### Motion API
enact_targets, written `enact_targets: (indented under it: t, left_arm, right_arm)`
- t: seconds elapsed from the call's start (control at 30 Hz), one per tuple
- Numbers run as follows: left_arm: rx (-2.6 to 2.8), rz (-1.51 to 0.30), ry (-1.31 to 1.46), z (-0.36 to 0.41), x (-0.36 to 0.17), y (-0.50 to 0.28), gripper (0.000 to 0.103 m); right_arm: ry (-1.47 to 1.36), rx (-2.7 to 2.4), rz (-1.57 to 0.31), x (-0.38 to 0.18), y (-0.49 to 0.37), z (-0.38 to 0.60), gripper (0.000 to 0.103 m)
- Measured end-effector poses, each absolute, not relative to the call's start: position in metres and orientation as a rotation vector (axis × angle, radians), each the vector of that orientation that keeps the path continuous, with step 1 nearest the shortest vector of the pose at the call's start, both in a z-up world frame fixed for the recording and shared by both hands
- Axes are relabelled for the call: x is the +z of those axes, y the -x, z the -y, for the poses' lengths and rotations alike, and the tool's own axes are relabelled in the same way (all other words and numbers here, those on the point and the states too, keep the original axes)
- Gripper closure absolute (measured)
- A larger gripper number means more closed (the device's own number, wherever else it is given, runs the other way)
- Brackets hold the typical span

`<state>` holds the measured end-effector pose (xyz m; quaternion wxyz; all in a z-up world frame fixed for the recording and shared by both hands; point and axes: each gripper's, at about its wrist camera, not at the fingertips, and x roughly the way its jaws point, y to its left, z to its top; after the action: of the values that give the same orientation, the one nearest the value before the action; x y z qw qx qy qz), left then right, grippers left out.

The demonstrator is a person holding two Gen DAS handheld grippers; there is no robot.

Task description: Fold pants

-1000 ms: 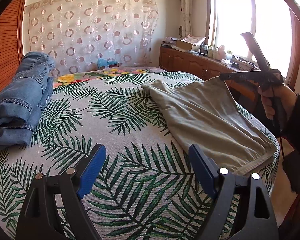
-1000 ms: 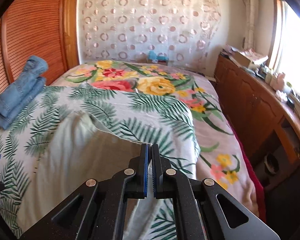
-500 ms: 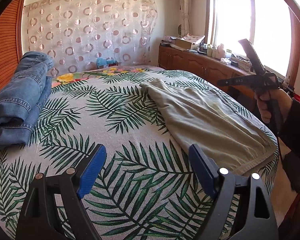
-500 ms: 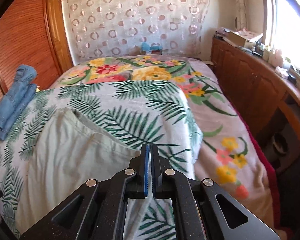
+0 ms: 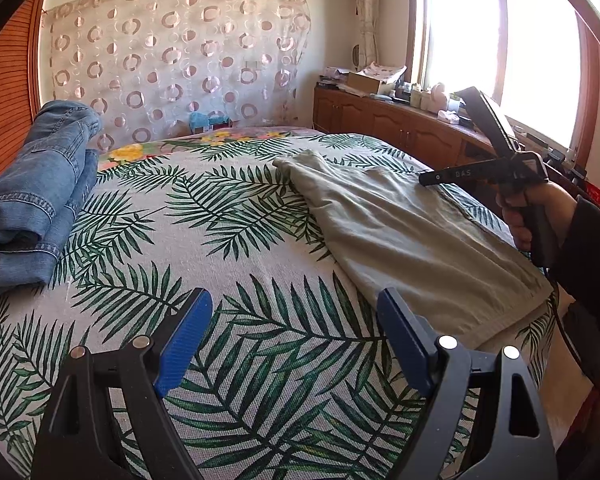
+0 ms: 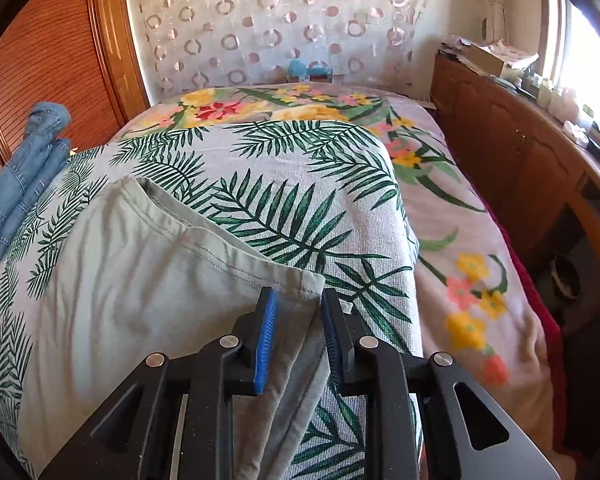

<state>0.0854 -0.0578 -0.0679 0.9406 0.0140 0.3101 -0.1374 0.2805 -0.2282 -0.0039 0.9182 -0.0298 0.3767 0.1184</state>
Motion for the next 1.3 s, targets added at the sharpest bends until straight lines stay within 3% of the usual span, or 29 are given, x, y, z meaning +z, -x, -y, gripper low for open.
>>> enact_targets:
  t: [0.13,0.2,0.43,0.77,0.93,1.0,1.1,1.3]
  left_arm:
    - [-0.280,-0.633,-0.029,0.058,-0.068,-0.085,0.018]
    - [-0.279,-0.632,-0.028,0.058,-0.068,-0.084,0.018]
    - [-0.280,-0.636,-0.027,0.058,-0.069,-0.085,0.018]
    - [-0.281,-0.636,-0.032,0.058,-0.068,-0.084,0.018]
    - [-0.282,-0.636,-0.033,0.058,-0.068,-0.084,0.018]
    - [-0.284,-0.637,-0.035,0.058,-0.068,-0.084,0.018]
    - [-0.287,-0.639,-0.040,0.060,-0.067,-0.085,0.018]
    - [-0.298,-0.643,-0.060,0.064,-0.066,-0.085,0.018]
  right_arm:
    - [0.085,0.239,-0.773,-0.004,-0.283,0.217,0.079]
    - [0.101,0.253,-0.774,-0.004,-0.280,0.214,0.097]
    - [0.102,0.206,-0.680,0.016,-0.260,0.225,0.099]
    - [0.071,0.174,-0.747,0.001,-0.268,0.229,0.098]
    - [0.082,0.177,-0.738,0.008,-0.256,0.234,0.091]
    - [0.083,0.189,-0.729,0.010,-0.244,0.236,0.079]
    - [0.090,0.213,-0.709,0.009,-0.216,0.235,0.073]
    - [0.078,0.255,-0.690,-0.003,-0.158,0.234,0.071]
